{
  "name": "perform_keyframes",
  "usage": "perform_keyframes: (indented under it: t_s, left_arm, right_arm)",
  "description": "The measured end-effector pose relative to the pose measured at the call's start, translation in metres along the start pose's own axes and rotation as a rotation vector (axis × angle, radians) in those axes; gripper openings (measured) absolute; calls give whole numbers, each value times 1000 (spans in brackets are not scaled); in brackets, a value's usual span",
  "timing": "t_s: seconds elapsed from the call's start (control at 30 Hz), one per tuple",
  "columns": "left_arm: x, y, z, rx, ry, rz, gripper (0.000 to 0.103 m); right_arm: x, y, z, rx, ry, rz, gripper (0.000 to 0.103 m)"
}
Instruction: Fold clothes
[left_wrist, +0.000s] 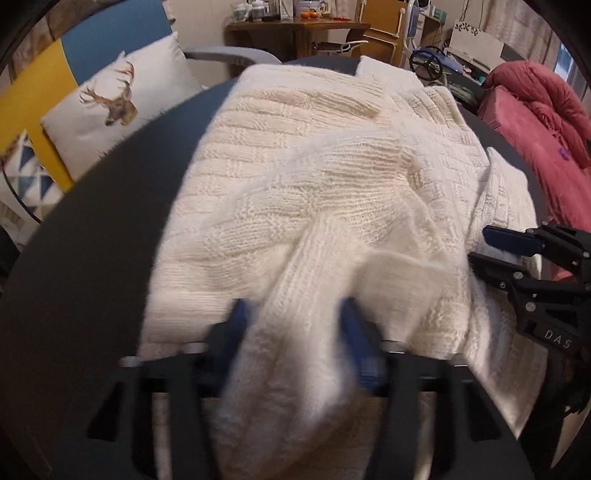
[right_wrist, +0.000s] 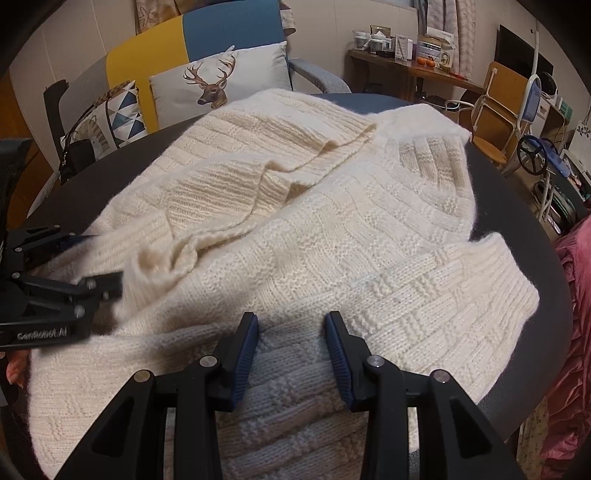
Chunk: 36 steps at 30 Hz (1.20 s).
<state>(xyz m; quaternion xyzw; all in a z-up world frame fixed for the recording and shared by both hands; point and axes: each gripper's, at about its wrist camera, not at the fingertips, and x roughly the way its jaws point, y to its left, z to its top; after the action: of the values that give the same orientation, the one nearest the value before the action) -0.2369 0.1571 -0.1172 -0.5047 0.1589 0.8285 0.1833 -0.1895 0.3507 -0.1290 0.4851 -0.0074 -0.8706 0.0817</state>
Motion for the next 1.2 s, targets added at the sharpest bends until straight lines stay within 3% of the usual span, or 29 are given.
perform_keyframes:
  t_s: [0.07, 0.17, 0.27, 0.37, 0.53, 0.87, 1.03, 1.2]
  left_arm:
    - [-5, 3, -3, 29, -5, 85, 20]
    - [-11, 21, -17, 26, -8, 190, 14]
    - [-17, 56, -38, -59, 6, 246, 13]
    - [-23, 86, -60, -142, 16, 252, 12]
    - [-34, 92, -85, -177, 22, 271, 10]
    - [-70, 81, -144, -380, -11, 191, 9]
    - [-94, 50, -184, -485, -30, 105, 9]
    - [-111, 3, -203, -495, -22, -2, 9]
  right_arm:
    - [0, 0, -1, 2, -4, 1, 39]
    - [-1, -1, -3, 4, -12, 2, 39]
    - [-1, -1, -4, 0, -16, -8, 39]
    - [0, 1, -4, 1, -16, -19, 39]
    - [3, 9, 0, -18, -8, -36, 39]
    - [33, 34, 42, -110, 71, -23, 43]
    - [59, 82, 65, -258, 78, -75, 48]
    - [76, 104, 90, -259, 80, -22, 48]
